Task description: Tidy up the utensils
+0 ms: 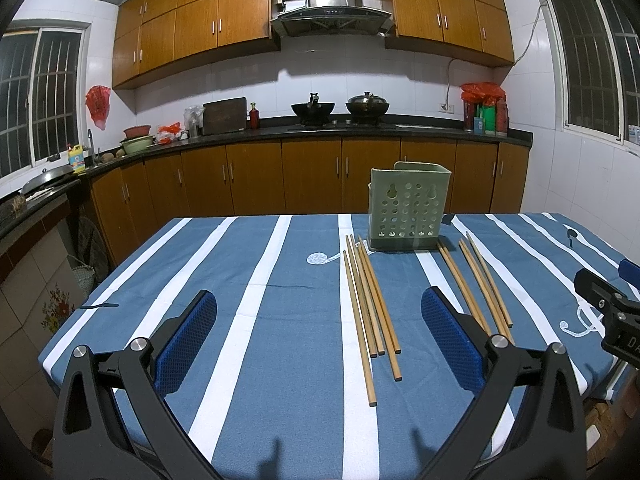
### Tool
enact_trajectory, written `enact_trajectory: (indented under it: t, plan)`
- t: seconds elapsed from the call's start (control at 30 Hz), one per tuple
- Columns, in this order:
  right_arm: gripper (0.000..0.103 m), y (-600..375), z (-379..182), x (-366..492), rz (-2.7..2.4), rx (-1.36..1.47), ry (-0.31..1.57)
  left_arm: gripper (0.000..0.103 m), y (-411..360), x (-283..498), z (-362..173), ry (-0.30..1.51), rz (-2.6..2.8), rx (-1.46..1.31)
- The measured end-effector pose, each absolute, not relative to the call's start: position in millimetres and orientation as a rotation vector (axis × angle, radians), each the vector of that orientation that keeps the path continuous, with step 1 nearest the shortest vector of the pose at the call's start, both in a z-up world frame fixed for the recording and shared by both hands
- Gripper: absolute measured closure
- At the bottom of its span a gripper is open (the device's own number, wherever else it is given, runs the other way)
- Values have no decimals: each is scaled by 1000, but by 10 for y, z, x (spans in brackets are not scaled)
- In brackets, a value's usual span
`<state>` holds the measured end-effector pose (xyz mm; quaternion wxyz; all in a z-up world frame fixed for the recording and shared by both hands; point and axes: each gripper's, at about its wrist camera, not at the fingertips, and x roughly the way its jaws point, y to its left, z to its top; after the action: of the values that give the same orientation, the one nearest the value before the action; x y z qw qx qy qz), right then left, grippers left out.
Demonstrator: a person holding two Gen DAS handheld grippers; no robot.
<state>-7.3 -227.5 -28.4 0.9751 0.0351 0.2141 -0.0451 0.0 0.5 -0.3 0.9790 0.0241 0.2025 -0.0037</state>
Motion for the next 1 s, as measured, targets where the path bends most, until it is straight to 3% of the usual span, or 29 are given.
enact_trajectory:
  t: [0.27,0.5,0.6,0.67,0.77,0.87,1.0]
  plan:
    - [4,-2340,-300,-5,-100,84,454,2,15,94,-66,437,11,68]
    - [6,-2651,-468,403,-169,164,582,2,114,412,-194,552,30,82]
    - [22,-2778,-613,646,-192,194,672,4,210,621,-269,612,34,58]
    - [39,-2849,-724,819,-188,220,726,14,223,751,-323,647,32,44]
    - [55,-2912,-834,1028,-164,254,778,26,234,911,-397,697,27,32]
    - [62,-2877,-894,1233,-141,247,810,35,232,1036,-461,740,16,28]
    - [62,-2760,-958,1487,-117,208,842,40,206,1159,-523,775,-25,21]
